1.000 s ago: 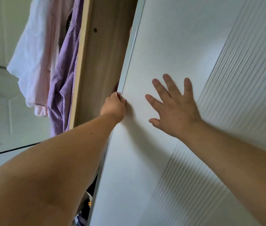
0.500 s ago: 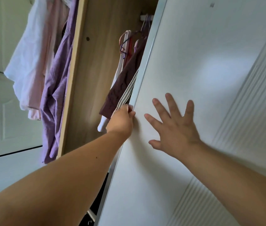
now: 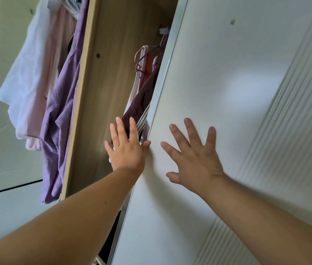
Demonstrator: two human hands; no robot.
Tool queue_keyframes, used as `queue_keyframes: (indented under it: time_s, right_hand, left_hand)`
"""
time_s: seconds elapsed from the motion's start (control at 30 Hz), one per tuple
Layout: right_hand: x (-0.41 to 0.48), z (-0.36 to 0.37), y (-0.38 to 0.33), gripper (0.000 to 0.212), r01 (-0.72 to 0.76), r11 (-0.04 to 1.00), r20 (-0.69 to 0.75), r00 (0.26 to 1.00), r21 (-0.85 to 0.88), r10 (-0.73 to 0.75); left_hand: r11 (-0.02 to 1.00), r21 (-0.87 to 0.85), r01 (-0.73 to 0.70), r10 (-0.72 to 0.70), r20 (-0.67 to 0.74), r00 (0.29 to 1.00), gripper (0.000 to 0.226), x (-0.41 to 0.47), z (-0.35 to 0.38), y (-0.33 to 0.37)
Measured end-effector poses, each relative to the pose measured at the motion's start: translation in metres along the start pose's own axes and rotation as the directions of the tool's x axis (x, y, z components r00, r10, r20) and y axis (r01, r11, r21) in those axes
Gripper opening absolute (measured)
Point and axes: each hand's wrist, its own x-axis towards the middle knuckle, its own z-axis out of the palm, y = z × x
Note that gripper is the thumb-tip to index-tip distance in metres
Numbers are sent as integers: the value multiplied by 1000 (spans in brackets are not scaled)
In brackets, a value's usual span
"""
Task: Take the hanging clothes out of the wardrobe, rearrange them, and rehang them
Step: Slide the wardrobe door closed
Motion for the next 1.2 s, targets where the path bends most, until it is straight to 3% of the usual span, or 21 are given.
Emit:
queue_keyframes:
  time_s: [0.33,0.8,1.2]
  right_hand:
    - [67,-1,-38,85,16,999,-11,1000,51,-15]
    - [182,-5,-102,83,59,996,-52,997,73,-55]
    - [243,-8,-137,81,72,992,-71,995,102,-65]
  left_hand:
    - [999,35,-4,3,34,999,58,55,12,-51]
    - [990,93,110,-107,-41,993,79,152,16,-136]
    - [985,174,-6,12,-36,999,82,202,17,-183]
